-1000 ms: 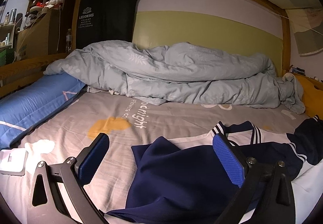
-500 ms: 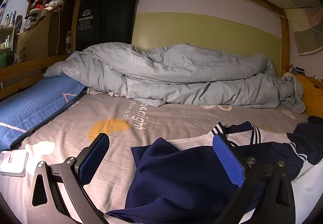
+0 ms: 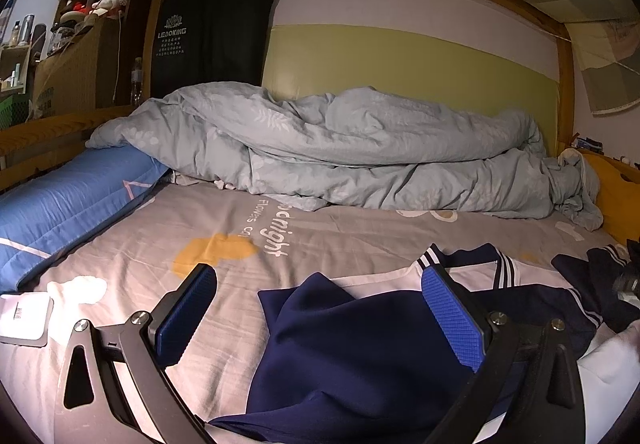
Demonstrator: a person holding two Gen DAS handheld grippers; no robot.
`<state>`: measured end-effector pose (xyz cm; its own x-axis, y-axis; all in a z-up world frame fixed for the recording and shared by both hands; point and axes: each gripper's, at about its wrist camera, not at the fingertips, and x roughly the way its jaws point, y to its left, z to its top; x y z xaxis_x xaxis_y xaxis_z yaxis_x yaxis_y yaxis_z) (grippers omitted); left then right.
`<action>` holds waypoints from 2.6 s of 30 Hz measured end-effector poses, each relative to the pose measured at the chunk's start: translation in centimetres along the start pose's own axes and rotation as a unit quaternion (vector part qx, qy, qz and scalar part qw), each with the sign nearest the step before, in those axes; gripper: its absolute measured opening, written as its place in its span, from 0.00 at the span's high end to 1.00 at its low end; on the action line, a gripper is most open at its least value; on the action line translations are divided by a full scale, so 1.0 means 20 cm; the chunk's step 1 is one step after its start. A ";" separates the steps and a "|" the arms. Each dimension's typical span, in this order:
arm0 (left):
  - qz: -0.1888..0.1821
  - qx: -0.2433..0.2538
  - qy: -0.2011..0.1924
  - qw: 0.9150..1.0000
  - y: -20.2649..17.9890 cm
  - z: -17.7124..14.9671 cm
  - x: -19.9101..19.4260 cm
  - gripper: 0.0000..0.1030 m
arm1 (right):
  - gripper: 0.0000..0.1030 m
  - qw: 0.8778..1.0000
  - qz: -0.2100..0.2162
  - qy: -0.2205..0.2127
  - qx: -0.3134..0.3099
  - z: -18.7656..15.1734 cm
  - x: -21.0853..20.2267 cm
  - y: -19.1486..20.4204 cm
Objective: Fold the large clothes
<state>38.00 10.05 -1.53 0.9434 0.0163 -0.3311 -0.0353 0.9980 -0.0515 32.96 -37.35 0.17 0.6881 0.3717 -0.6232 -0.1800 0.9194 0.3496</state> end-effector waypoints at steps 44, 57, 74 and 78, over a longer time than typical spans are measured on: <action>-0.001 -0.004 0.019 1.000 0.01 -0.03 0.06 0.00 | 0.98 0.997 0.065 0.025 -0.037 -0.02 0.19 0.35; -0.015 0.010 0.004 1.000 -0.04 -0.03 0.01 0.00 | 0.73 0.994 0.084 0.001 -0.070 -0.01 0.09 0.44; -0.260 0.093 0.116 0.954 -1.06 0.03 0.06 0.20 | 0.56 0.980 -0.156 -0.117 0.029 0.14 -0.14 0.02; -0.275 0.118 0.169 0.939 -1.37 -0.07 0.18 0.20 | 0.56 0.981 -0.137 -0.124 0.064 0.16 -0.20 -0.09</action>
<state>41.96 -17.28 -2.69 0.6369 -0.4862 -0.5983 0.5393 0.8356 -0.1049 32.78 -40.91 4.26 0.8508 0.0554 -0.5225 0.1146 0.9510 0.2873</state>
